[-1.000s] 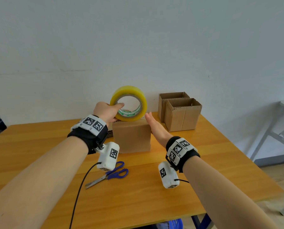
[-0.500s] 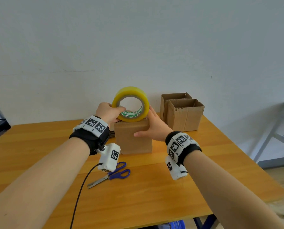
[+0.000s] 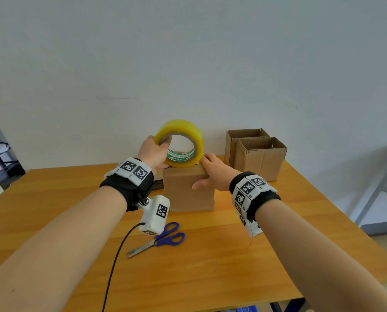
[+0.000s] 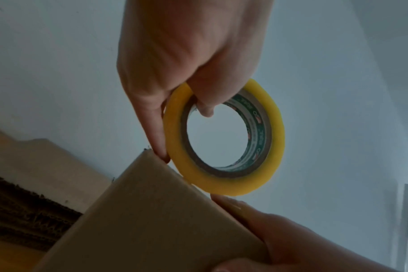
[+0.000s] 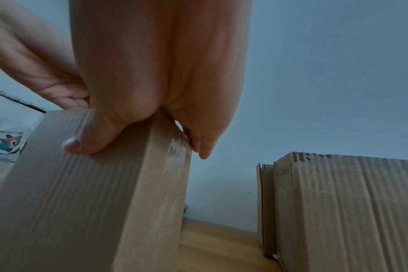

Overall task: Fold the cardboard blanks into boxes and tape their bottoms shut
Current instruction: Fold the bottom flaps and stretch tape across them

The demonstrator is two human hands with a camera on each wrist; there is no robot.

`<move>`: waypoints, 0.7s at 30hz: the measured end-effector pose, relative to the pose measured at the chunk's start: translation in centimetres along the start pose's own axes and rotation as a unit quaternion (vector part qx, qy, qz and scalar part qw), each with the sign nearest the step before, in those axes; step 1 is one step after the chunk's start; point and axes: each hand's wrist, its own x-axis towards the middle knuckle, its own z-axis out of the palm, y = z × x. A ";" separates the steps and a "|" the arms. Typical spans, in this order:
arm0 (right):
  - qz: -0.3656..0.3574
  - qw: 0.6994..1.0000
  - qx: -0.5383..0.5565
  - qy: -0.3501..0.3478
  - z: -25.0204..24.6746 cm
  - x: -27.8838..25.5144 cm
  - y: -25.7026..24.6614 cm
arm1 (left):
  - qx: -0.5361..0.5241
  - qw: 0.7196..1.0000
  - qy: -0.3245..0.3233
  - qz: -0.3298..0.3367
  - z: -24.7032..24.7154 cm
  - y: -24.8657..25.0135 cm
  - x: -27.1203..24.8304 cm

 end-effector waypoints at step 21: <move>0.017 0.999 -0.024 -0.016 0.0 0.3 -1.7 | 0.304 0.929 0.138 0.160 -8.6 -3.2 2.8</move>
